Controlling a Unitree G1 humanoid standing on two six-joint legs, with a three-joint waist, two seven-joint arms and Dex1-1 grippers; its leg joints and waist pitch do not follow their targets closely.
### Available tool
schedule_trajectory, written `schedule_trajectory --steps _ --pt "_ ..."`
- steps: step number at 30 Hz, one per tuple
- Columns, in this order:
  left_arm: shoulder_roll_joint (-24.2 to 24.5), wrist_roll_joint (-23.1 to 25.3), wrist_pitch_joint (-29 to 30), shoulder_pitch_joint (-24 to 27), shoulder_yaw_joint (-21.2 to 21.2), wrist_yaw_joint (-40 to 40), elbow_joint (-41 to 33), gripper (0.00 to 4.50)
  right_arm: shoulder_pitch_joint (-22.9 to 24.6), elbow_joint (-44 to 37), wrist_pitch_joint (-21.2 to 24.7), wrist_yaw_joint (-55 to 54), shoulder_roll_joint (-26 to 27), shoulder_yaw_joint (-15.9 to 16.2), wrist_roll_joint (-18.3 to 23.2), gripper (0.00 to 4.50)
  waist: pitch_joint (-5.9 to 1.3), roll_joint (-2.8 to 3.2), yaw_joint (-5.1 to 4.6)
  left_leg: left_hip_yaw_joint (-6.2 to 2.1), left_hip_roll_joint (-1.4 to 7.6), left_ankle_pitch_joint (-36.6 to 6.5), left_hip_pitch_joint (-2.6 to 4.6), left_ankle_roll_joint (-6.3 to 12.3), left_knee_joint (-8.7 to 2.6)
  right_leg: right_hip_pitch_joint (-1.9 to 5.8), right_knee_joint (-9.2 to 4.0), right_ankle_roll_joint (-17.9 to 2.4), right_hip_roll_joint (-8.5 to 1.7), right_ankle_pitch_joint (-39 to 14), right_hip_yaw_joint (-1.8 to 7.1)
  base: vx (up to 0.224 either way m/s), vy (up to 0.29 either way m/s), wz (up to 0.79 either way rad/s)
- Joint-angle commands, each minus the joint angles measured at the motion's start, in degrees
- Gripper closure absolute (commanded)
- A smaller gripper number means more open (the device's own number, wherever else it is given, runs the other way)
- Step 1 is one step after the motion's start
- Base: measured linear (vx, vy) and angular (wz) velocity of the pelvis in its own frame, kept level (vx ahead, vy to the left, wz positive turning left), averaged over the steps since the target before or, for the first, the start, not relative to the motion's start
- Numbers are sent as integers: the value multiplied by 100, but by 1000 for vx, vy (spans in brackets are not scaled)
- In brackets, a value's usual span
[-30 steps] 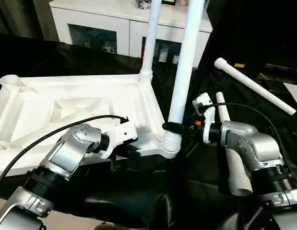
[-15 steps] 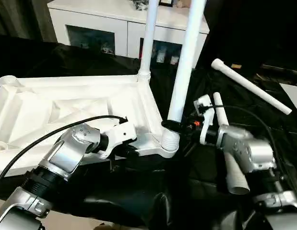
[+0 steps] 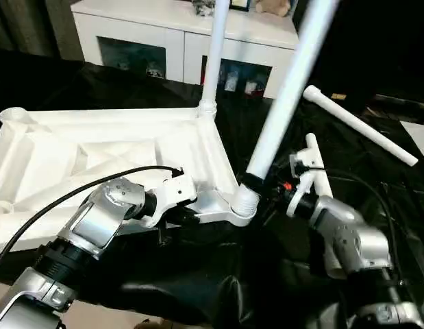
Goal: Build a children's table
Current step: Insert table leg to table base
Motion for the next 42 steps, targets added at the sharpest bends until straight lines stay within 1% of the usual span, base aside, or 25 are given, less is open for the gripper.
schedule_trajectory --steps 1,2,5,6,8,9,13,16,17,18,20,23,24,27,28,29,31,33,35,36,37,38,39,40,42 --pt "10 -52 -152 -186 88 -38 -135 450 325 404 -35 -522 -136 -149 -389 266 -286 142 -7 -88 236 -1972 104 -244 -449 194 -475 -936 -408 -1647 267 0 0 0" --pt "8 -55 -151 -198 90 -35 -127 450 421 355 -140 -554 -86 -180 -373 266 -297 158 -3 -97 238 -1986 122 -253 -453 192 -467 -922 -405 -1660 265 0 0 0" --pt "8 -56 -165 -225 87 -25 -98 450 664 266 -487 -646 25 -212 -427 266 -295 150 -11 -102 243 -2021 110 -244 -463 190 -466 -924 -398 -1617 266 0 0 0" --pt "8 -58 -170 -230 89 -19 -89 450 764 176 -614 -675 74 -206 -457 266 -295 161 -14 -102 242 -2042 112 -242 -466 187 -468 -930 -395 -1594 267 0 0 0" --pt "6 -60 -174 -240 94 -11 -76 450 904 39 -974 -778 137 -174 -602 266 -289 163 -2 -97 244 -2078 117 -235 -466 170 -479 -922 -401 -1600 273 0 0 0" --pt "4 -60 -177 -243 97 -7 -71 450 930 18 -1033 -796 151 -172 -615 266 -285 157 -9 -108 242 -2099 105 -237 -478 183 -472 -912 -395 -1644 267 0 0 0" --pt "-13 -62 -171 -241 108 22 -72 450 1135 -103 -1444 -911 177 -77 -804 266 -273 156 -19 -114 246 -2203 102 -235 -487 175 -500 -859 -406 -1841 274 0 0 0" --pt "-18 -62 -172 -245 112 28 -63 450 1233 -193 -1514 -901 167 55 -880 266 -273 154 -13 -108 244 -2179 110 -199 -485 169 -500 -867 -398 -1794 282 0 0 0" --pt "-19 -62 -170 -243 113 29 -67 450 1247 -217 -1485 -881 151 113 -905 266 -274 150 -14 -106 244 -2149 103 -189 -484 174 -497 -876 -396 -1754 284 0 0 0" --pt "-24 -55 -168 -246 110 32 -69 450 1248 -243 -1372 -748 43 373 -1043 266 -267 150 -13 -108 242 -2104 91 -184 -490 185 -489 -870 -387 -1718 278 0 0 0" --pt "-27 -49 -165 -251 105 33 -67 450 1227 -256 -1173 -643 -59 587 -1144 266 -268 146 -14 -105 241 -2045 87 -177 -489 193 -482 -864 -384 -1664 279 0 0 0" --pt "-23 -44 -164 -257 97 35 -64 450 1154 -240 -928 -408 -203 831 -1222 266 -255 149 -26 -104 235 -2164 96 -178 -489 176 -507 -820 -390 -1872 283 0 0 0" --pt "-21 -42 -164 -256 94 35 -65 450 1125 -237 -882 -321 -260 918 -1269 266 -245 132 -31 -117 238 -2272 102 -182 -494 177 -521 -780 -392 -2072 277 0 0 0" --pt "-13 -36 -161 -252 92 39 -74 450 997 -348 -635 -22 -501 1262 -1331 266 -247 120 -39 -122 241 -2312 107 -186 -492 170 -538 -743 -400 -2195 279 0 0 0" --pt "-13 -36 -161 -252 92 39 -75 450 991 -358 -614 -5 -511 1273 -1327 266 -251 114 -36 -119 245 -2291 117 -177 -486 165 -537 -739 -399 -2159 285 0 0 0" --pt "-12 -36 -155 -249 95 43 -82 450 952 -444 -441 126 -594 1364 -1285 266 -251 99 -38 -113 245 -2271 112 -167 -484 161 -536 -746 -402 -2129 289 0 0 0" --pt "-10 -35 -150 -242 97 47 -93 450 931 -514 -301 221 -668 1441 -1250 266 -260 101 -29 -117 250 -2174 106 -159 -488 175 -508 -782 -385 -1912 283 0 0 0" --pt "-4 -39 -139 -224 101 53 -113 450 893 -593 60 324 -803 1573 -1287 266 -267 92 -21 -111 249 -2078 100 -147 -485 187 -484 -827 -382 -1722 283 0 0 0" --pt "-3 -43 -139 -217 103 54 -116 450 856 -549 116 250 -806 1579 -1340 266 -267 90 -20 -106 246 -2056 99 -148 -483 189 -483 -839 -386 -1696 283 0 0 0" --pt "-5 -48 -151 -215 108 60 -107 450 738 -352 162 -68 -695 1450 -1392 266 -262 99 -18 -103 244 -2099 105 -160 -482 179 -496 -836 -394 -1763 286 0 0 0" --pt "-5 -48 -151 -215 108 60 -107 450 738 -352 162 -68 -695 1450 -1392 266 -246 93 -33 -111 238 -2232 110 -185 -493 169 -515 -809 -393 -1986 279 0 0 0" --pt "-7 -46 -179 -217 114 69 -84 450 583 -104 214 -392 -556 1249 -1361 266 -233 96 -43 -122 234 -2413 135 -226 -493 144 -547 -750 -406 -2316 273 0 0 0" --pt "-8 -44 -189 -216 116 72 -78 450 539 -36 222 -459 -523 1189 -1337 266 -225 99 -59 -129 230 -2528 147 -243 -494 125 -568 -724 -412 -2509 271 0 0 0" --pt "-7 -42 -203 -216 120 73 -65 450 485 78 249 -570 -490 1128 -1342 266 -205 108 -81 -159 228 -2753 158 -291 -499 118 -611 -624 -426 -2911 251 0 0 0" --pt "-7 -40 -215 -215 124 72 -54 450 436 185 331 -690 -480 1089 -1386 266 -194 104 -120 -189 225 -2995 186 -316 -497 95 -675 -466 -439 -3366 233 0 0 0"
